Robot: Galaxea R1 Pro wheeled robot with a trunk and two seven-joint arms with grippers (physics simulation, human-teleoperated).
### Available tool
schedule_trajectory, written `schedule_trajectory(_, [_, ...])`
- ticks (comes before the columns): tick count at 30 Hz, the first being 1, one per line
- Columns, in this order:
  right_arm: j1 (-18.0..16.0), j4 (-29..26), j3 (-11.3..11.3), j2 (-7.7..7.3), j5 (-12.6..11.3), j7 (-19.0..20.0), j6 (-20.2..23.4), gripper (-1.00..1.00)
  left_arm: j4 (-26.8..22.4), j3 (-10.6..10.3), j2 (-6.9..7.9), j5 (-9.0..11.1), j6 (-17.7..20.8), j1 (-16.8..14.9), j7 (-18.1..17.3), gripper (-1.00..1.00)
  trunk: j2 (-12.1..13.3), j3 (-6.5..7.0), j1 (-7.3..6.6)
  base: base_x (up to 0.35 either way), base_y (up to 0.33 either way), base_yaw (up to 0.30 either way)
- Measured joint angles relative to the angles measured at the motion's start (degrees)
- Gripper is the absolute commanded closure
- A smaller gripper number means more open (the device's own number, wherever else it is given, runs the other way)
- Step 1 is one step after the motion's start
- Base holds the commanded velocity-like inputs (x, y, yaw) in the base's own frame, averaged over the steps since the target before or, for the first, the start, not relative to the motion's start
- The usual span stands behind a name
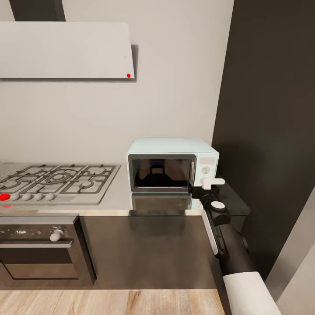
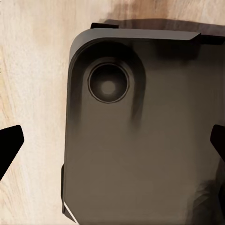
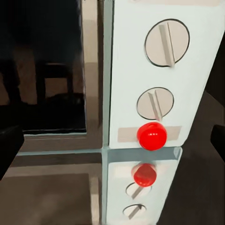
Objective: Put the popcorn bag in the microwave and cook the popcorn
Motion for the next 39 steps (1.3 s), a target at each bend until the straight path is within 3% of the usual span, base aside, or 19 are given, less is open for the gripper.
schedule_trajectory(8, [0.0,0.02,-0.01,-0.07,1.79,0.25,0.06,-1.0,0.01,-0.05,0.06,0.0,0.0,0.02,0.0,-1.0,0.0,0.0,0.0,0.047,0.1,0.0])
schedule_trajectory(39, [0.0,0.48,-0.23,-0.1,1.91,-0.31,-0.58,-1.0,0.0,-0.05,-0.02,0.0,0.0,0.0,0.0,-1.0,0.0,0.0,0.0,0.006,0.021,0.0])
